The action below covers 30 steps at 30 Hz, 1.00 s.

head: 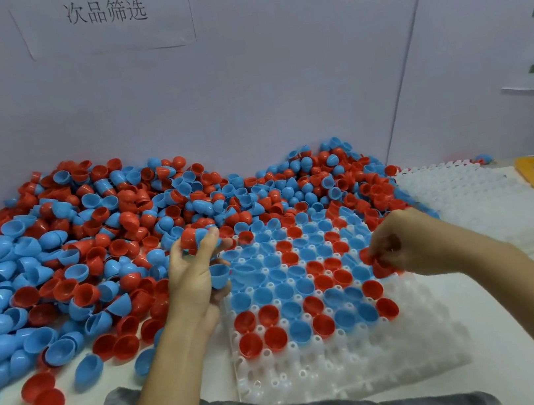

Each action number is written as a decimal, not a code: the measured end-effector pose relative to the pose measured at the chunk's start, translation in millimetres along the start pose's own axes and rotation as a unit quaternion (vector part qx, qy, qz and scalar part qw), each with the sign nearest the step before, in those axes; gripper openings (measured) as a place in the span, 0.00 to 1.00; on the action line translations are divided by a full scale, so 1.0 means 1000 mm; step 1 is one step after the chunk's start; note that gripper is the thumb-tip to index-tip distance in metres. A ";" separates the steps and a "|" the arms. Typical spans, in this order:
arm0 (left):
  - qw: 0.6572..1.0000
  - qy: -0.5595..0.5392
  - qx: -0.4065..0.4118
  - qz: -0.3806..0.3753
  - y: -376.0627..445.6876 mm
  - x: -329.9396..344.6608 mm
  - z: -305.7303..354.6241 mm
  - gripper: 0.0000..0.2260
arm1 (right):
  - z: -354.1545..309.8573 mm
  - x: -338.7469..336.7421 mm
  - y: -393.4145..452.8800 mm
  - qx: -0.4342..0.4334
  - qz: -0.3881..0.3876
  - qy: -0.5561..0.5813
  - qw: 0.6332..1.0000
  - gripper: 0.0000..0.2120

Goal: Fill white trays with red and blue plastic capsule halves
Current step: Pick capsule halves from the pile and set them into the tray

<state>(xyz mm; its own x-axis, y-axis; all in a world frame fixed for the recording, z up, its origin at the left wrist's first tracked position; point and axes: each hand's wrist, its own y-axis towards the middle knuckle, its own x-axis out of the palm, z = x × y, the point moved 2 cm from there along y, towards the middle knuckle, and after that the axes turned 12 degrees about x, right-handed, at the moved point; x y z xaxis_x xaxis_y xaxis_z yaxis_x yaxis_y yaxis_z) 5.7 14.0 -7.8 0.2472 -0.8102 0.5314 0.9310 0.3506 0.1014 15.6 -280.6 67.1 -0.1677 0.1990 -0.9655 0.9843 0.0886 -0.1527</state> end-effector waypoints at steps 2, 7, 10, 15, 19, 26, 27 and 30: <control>1.000 -0.002 -0.002 0.000 -0.002 0.001 0.001 0.19 | 0.011 0.006 -0.005 0.020 -0.019 -0.025 0.999 0.10; 1.000 -0.002 -0.012 0.009 -0.005 0.002 0.001 0.17 | 0.023 0.030 -0.012 0.058 -0.031 -0.081 0.994 0.09; 1.000 -0.017 -0.023 0.010 -0.007 0.004 -0.001 0.18 | 0.023 0.039 -0.013 0.061 -0.002 -0.100 0.993 0.09; 0.999 -0.027 -0.030 0.003 -0.009 0.006 -0.002 0.19 | 0.024 0.039 -0.014 0.054 -0.017 -0.093 0.994 0.10; 0.999 -0.032 -0.027 0.004 -0.009 0.005 -0.001 0.23 | 0.026 0.030 -0.011 0.061 -0.031 -0.079 0.995 0.15; 0.999 -0.030 -0.022 0.007 -0.009 0.005 0.000 0.28 | 0.002 0.044 0.008 0.014 0.056 -0.029 0.998 0.20; 0.999 -0.031 -0.022 0.008 -0.009 0.005 0.000 0.28 | 0.000 0.049 0.010 0.011 0.052 -0.031 0.998 0.20; 0.999 -0.032 -0.022 0.010 -0.009 0.005 0.000 0.28 | 0.000 0.057 0.015 0.002 0.061 -0.036 0.997 0.20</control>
<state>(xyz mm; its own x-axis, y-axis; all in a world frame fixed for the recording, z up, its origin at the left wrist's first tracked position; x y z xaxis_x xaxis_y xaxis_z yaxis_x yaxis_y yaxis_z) -1.2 6.7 -6.0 0.2491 -0.7718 0.5850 0.9377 0.3434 0.0538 21.2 -267.8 9.8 -0.0429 0.1365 -0.9897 0.9973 0.0644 -0.0343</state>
